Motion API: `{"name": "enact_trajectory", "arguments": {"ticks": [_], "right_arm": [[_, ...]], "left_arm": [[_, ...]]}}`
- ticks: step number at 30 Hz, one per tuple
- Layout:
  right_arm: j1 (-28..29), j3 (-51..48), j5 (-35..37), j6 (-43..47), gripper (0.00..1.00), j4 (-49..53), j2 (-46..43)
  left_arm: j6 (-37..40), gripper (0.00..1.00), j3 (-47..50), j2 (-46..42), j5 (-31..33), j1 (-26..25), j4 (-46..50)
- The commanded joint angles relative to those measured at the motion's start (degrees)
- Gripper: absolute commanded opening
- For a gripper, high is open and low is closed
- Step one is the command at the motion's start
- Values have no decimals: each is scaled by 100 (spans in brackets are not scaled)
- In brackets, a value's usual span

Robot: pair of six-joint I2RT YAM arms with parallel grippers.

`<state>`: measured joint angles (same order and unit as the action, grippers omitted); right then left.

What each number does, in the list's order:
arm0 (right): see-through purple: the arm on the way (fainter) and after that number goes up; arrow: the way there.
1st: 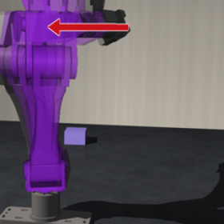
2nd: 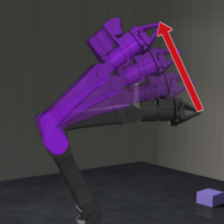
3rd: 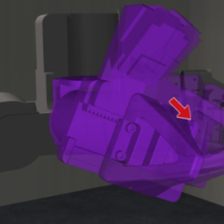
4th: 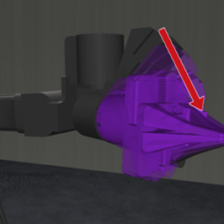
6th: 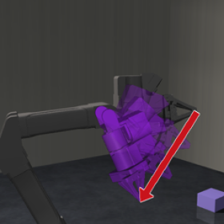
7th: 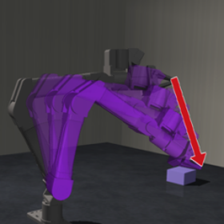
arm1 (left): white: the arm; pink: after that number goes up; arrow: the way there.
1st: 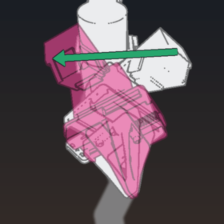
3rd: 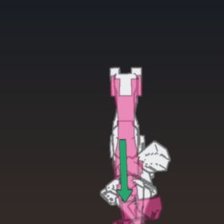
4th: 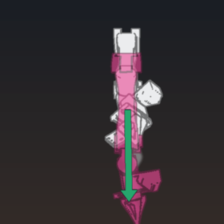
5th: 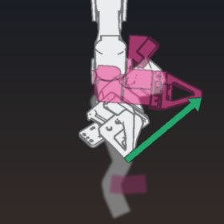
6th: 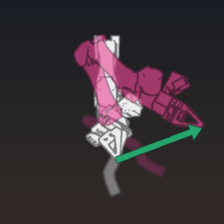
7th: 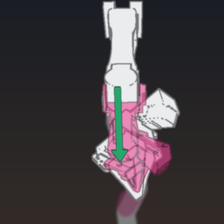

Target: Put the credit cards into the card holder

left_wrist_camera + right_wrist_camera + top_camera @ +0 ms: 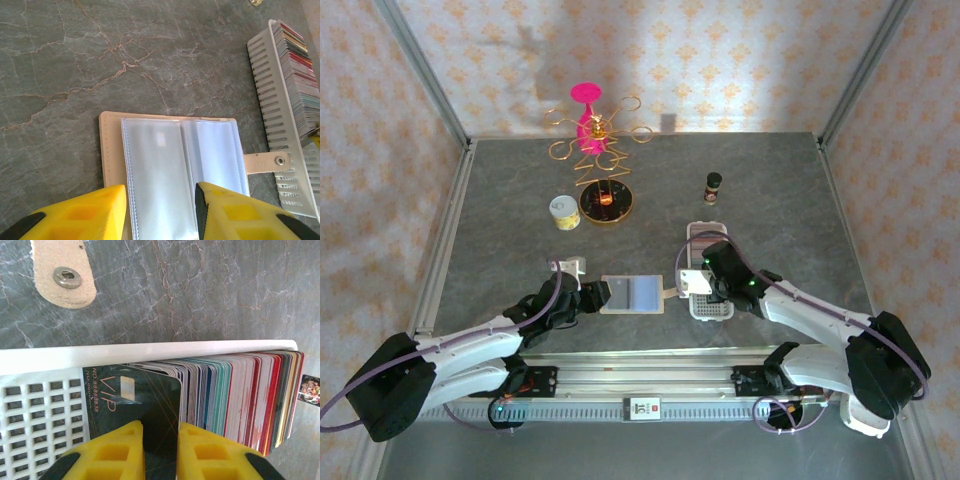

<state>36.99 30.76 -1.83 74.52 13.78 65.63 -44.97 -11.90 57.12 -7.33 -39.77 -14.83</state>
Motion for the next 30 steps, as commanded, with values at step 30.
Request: {"name": "enact_trajectory", "arguments": {"ticks": [30], "right_arm": [[1, 479, 557, -273, 0, 359, -320]], "left_arm": [[23, 42, -96, 179, -148, -40, -153]]}}
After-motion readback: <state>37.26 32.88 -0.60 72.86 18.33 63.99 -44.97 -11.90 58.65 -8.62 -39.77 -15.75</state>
